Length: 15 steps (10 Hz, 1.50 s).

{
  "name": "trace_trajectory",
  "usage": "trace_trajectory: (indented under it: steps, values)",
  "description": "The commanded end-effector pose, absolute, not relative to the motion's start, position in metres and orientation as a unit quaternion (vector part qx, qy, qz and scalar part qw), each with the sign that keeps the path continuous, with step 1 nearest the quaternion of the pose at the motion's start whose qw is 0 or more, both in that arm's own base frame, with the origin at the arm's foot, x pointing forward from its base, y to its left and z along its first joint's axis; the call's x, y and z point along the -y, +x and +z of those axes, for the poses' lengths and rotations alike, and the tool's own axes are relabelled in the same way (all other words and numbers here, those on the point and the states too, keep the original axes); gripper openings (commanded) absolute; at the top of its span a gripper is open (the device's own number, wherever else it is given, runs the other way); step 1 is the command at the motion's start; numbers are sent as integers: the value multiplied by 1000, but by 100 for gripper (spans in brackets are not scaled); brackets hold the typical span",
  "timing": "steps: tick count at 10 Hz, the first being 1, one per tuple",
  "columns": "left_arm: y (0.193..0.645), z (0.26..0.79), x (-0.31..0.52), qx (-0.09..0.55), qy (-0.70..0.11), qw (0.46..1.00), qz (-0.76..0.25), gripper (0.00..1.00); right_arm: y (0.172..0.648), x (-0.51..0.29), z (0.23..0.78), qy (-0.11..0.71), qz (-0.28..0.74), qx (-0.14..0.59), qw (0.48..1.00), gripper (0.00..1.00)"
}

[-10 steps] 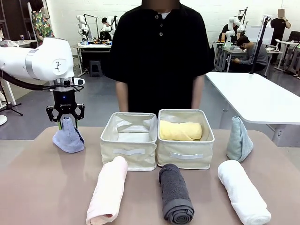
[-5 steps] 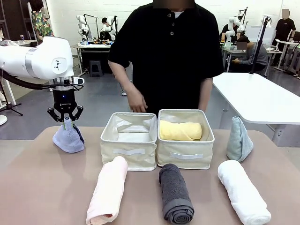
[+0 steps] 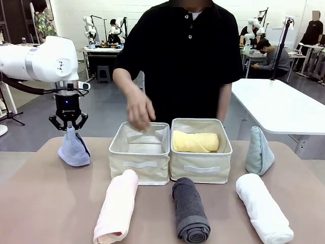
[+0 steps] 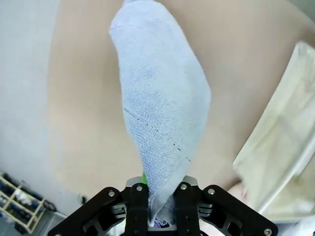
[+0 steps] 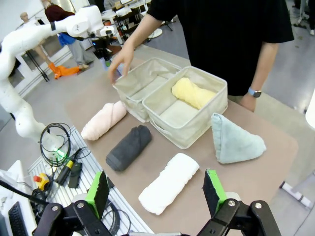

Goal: Sort the towels based on their folding style.
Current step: Pick up one triangle-folded towel and place it in the left Fabric basket.

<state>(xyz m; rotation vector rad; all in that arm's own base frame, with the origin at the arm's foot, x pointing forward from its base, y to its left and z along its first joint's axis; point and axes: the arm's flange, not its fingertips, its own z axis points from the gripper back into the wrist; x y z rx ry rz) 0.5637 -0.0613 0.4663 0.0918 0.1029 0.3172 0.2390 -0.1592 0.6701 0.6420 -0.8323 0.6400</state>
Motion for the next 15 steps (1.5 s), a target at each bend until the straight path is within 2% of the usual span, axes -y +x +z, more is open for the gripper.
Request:
trace_trajectory:
  steps: [1,2,4,7,8,15]
  values:
    - [504,550,40,-67,85,993,38,7,241,159,671,303,300,387,817,100]
    - [464,588,31,-41,92,995,-11,7,241,159,671,303,300,387,817,100]
    - [415,627,13,-24,92,994,-57,7,241,159,671,303,300,387,817,100]
    - [364,652,-9,14,49,994,-101,7,241,159,671,303,300,387,817,100]
    - [382,663,8,-17,84,993,-77,7,241,159,671,303,300,387,817,100]
    - [382,663,8,-17,84,993,-77,7,241,159,671,303,300,387,817,100]
